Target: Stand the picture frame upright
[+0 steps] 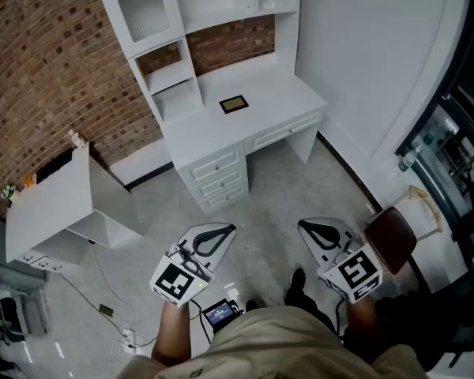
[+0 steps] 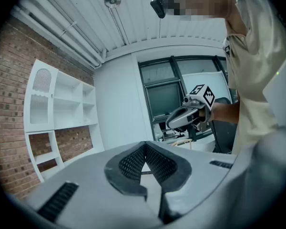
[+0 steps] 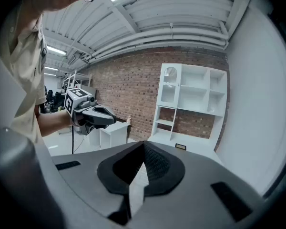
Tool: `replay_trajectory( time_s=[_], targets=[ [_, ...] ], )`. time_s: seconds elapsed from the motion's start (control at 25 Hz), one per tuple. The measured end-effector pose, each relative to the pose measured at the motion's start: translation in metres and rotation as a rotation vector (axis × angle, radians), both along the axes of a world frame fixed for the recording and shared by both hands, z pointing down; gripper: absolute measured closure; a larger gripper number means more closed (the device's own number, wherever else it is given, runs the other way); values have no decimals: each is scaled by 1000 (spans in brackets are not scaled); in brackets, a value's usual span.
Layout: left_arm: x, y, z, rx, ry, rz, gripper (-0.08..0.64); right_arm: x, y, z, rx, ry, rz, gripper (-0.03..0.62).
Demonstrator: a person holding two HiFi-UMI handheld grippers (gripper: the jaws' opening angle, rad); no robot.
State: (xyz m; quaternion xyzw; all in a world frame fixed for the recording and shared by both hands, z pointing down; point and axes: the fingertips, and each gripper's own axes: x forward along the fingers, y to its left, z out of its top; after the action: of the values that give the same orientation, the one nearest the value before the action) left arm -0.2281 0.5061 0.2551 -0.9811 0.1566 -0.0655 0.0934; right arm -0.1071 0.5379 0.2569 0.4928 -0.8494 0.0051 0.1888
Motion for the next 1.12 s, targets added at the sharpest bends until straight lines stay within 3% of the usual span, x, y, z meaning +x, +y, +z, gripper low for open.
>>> replay_trajectory(
  time_s=[0.6,1.12],
  targets=[
    [-17,2,3,-18,22,0,552,-24,4,-6,4,-14,-23,589],
    [52,-82,25,-61,-27,-9,552,57,-83,26,-45,-84,17,589]
  ],
)
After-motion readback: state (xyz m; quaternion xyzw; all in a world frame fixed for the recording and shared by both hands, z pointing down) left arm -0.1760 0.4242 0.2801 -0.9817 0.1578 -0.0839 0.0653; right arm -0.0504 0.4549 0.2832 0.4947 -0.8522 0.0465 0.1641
